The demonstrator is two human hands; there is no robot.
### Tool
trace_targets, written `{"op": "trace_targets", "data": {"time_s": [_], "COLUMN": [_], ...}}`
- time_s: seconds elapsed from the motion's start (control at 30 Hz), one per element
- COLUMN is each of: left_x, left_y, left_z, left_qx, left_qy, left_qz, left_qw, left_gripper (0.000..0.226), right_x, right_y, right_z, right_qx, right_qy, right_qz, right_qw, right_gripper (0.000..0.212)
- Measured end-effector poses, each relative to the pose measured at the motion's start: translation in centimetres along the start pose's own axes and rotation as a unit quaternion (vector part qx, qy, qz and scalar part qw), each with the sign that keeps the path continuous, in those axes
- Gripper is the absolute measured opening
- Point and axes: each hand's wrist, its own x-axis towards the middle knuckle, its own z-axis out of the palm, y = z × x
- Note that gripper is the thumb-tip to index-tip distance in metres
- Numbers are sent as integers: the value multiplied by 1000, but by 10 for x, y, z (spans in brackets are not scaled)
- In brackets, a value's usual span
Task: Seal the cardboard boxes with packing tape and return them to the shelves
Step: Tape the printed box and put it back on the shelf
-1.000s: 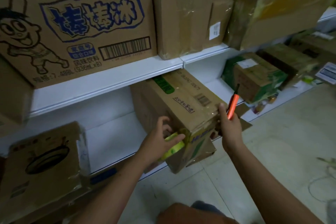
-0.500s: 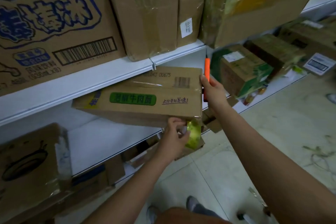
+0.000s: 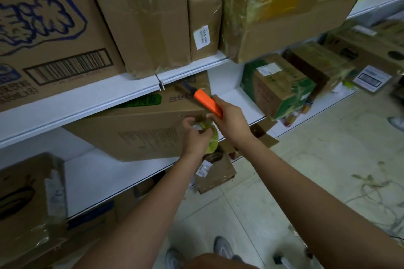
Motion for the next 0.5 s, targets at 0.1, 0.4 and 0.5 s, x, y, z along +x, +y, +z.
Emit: {"op": "trace_targets", "data": {"time_s": [0.1, 0.4, 0.5], "left_x": [5, 33, 43], "left_y": [0, 12, 15], "left_z": [-6, -27, -39], "left_qx": [24, 139, 142], "left_qy": [-18, -68, -67], "left_qz": [6, 21, 9], "left_qw": [1000, 988, 988], "left_gripper": [45, 8, 15], "right_x": [12, 45, 31], "right_y": [0, -3, 2], "right_z": [0, 1, 1], "right_qx": [-48, -78, -111], "right_qy": [18, -6, 25], "right_qz": [-31, -39, -49], "right_qw": [998, 996, 992], "right_gripper": [57, 49, 52]}}
